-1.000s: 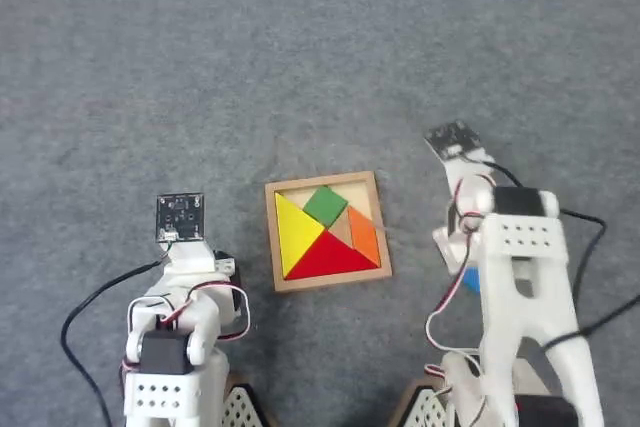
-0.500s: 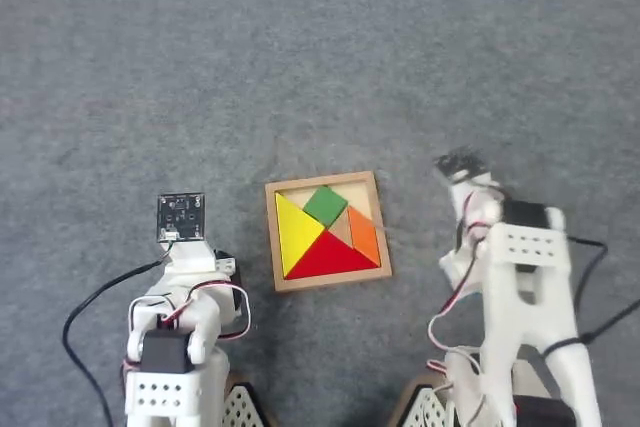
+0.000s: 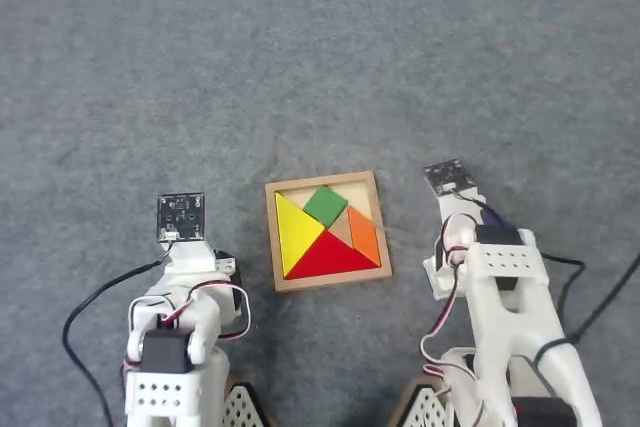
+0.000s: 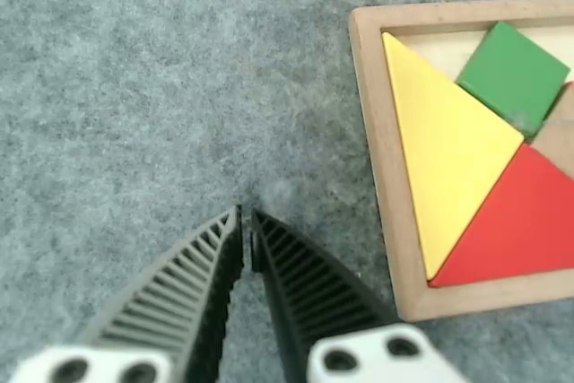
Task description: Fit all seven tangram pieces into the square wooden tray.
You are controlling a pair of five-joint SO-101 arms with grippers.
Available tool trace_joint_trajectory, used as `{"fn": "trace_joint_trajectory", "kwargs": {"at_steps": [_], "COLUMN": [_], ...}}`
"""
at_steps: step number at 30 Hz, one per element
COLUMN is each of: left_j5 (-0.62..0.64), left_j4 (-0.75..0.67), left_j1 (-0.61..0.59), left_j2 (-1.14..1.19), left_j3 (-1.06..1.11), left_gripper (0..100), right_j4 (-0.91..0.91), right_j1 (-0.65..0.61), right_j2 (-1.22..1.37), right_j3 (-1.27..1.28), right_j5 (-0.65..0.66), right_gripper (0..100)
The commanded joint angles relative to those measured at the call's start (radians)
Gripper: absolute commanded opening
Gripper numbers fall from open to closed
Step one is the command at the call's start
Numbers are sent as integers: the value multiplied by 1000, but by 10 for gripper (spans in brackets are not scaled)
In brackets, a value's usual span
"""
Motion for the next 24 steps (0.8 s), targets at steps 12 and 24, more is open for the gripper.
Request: {"fn": "trace_joint_trajectory", "kwargs": {"at_steps": [12, 24], "left_j5": [-9, -9], "left_j4": [2, 2], "left_j1": [-6, -6], "left_j2": [-20, -20], "left_j3": [-13, -13], "left_gripper": [14, 14], "right_j4": [-108, -91], "right_j1": [31, 41], "right_j2": [173, 213], "right_j3": [-103, -127], "right_j5": [-124, -161], "right_gripper": [249, 144]}}
